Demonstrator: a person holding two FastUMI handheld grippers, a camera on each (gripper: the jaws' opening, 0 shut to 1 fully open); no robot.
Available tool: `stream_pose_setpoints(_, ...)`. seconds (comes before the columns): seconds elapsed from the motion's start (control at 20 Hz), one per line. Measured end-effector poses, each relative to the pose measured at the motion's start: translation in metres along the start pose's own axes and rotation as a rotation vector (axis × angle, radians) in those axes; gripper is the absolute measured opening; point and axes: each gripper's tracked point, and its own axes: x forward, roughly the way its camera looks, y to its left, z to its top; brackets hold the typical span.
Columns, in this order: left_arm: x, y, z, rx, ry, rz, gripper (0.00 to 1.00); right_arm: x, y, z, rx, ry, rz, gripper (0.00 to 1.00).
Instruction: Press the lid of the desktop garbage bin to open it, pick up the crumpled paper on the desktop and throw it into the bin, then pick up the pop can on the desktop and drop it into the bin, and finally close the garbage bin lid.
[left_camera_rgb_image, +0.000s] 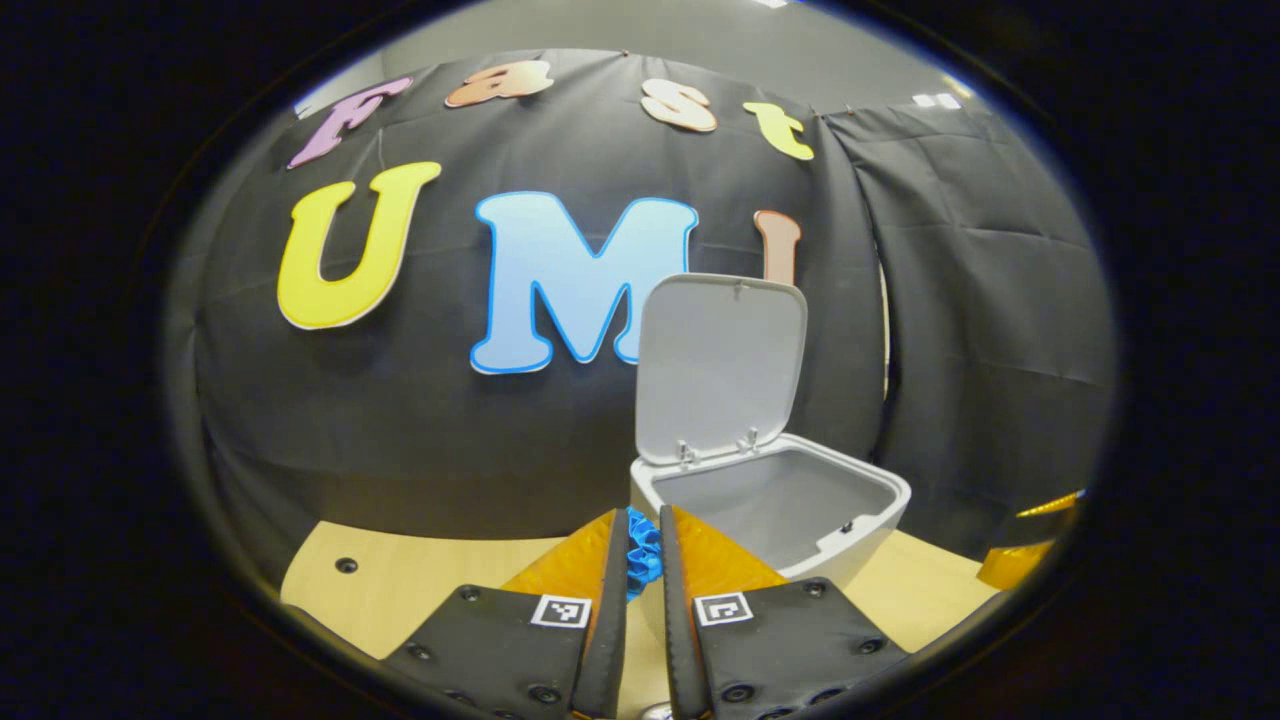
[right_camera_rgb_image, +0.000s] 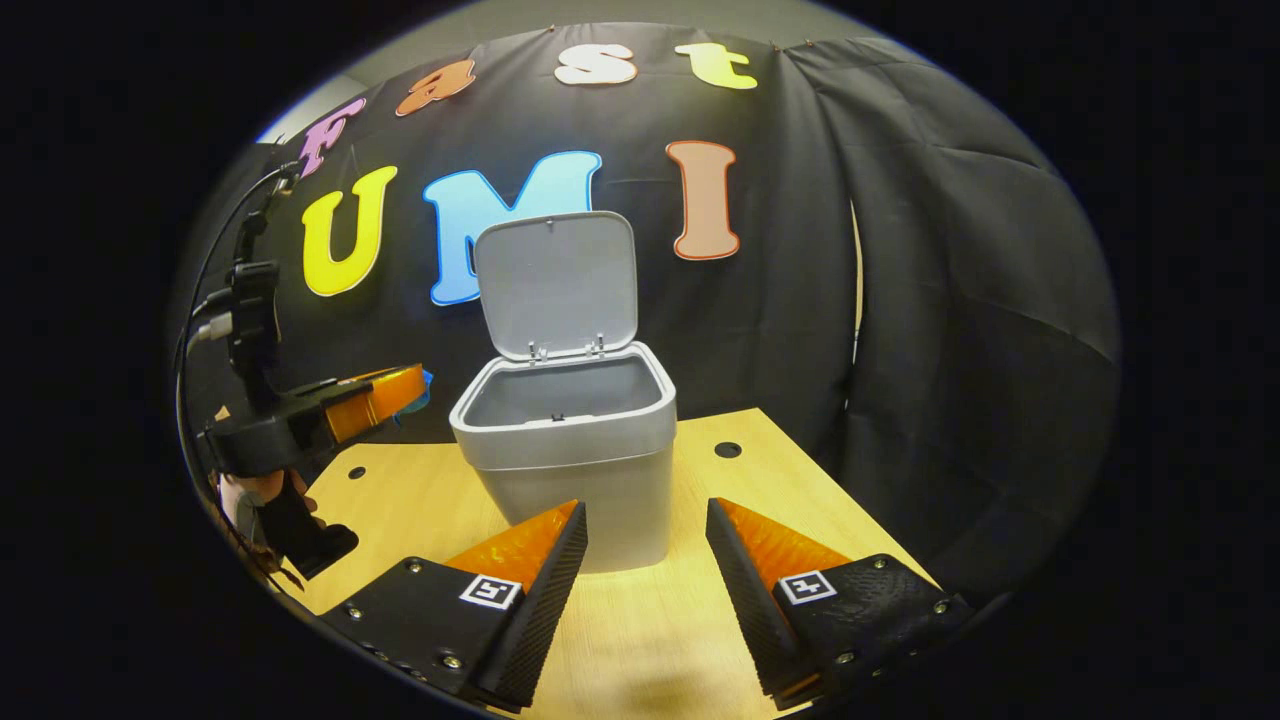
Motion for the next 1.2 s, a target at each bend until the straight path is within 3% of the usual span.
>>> stream_pose_setpoints(0.6,0.043,-0.065,0.016,0.020,-0.020,-0.085,0.24,-0.001,-0.035,0.004,0.030,-0.014,-0.061,0.78)
stream_pose_setpoints(0.65,0.046,-0.067,0.015,0.022,-0.021,-0.089,0.27,-0.001,-0.038,0.004,0.033,-0.013,-0.067,0.78)
stream_pose_setpoints(0.75,0.050,-0.070,0.014,0.019,-0.019,-0.102,0.57,-0.001,-0.041,0.003,0.037,-0.010,-0.077,0.78)
stream_pose_setpoints(0.8,0.051,-0.070,0.014,0.020,-0.019,-0.103,0.51,0.000,-0.043,0.003,0.037,-0.009,-0.082,0.78)
stream_pose_setpoints(0.9,0.052,-0.068,0.013,0.019,-0.022,-0.103,0.54,0.000,-0.044,0.003,0.041,-0.009,-0.087,0.78)
stream_pose_setpoints(1.0,0.053,-0.068,0.012,0.018,-0.018,-0.105,0.73,0.002,-0.042,0.002,0.041,-0.008,-0.084,0.78)
stream_pose_setpoints(1.2,0.049,-0.058,0.013,0.005,-0.025,-0.089,0.73,0.005,-0.030,0.004,0.031,-0.006,-0.061,0.78)
